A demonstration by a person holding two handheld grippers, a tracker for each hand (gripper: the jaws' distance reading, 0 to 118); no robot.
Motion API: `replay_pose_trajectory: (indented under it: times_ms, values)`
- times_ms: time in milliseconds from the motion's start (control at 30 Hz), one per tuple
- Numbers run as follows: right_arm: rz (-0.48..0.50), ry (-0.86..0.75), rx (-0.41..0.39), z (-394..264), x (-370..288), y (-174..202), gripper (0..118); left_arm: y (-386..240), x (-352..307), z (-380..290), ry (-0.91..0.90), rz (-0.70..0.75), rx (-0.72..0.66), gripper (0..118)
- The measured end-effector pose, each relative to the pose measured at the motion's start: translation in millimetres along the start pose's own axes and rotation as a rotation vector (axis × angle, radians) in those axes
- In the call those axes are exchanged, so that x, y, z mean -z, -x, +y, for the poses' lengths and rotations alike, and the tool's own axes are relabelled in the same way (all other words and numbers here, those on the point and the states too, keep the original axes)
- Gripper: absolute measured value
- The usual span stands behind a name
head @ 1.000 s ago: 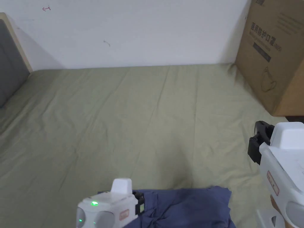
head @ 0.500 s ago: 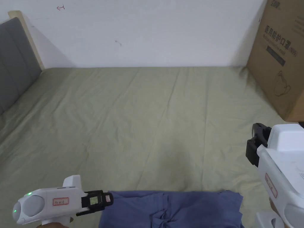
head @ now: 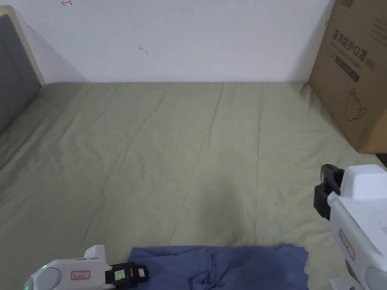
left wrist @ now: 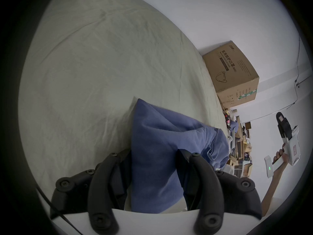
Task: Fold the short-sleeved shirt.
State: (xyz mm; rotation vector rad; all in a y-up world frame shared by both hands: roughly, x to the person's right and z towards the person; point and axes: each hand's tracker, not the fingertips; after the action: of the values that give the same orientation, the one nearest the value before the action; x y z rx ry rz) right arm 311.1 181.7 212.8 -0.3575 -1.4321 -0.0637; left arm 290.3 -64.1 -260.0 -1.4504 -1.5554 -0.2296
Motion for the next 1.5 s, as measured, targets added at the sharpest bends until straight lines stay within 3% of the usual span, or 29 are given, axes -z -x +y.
replay_pose_trajectory:
  times_ms: [100,200,467,600,900,1167,1500]
  values:
    - [-0.004,0.006,0.006,-1.1,0.7,-1.6,0,-1.8,1.1,-0.1,0.008,0.031,0.018,20]
    - [-0.004,0.007,0.009,-0.2,0.1,-1.3,0,-12.1,-2.1,-4.8,-0.008,0.057,0.040,13]
    - [0.007,-0.020,0.020,6.6,-1.5,-0.9,0,-36.6,-38.6,0.8,-0.058,0.140,0.116,9]
    - [0.020,-0.041,0.025,8.9,-3.3,-0.6,0,-37.4,-81.6,10.1,-0.097,0.273,0.188,9]
    - [0.045,-0.064,0.053,5.9,-10.9,-4.9,0,-69.1,-150.5,16.6,-0.175,0.428,0.200,9]
    - [0.041,-0.074,0.077,1.9,-18.0,-18.0,0,-184.4,-110.4,4.1,-0.093,0.321,0.341,9]
    - [-0.002,-0.068,0.079,-6.3,-27.2,-38.8,0,-250.0,33.0,-20.1,0.104,0.292,0.466,9]
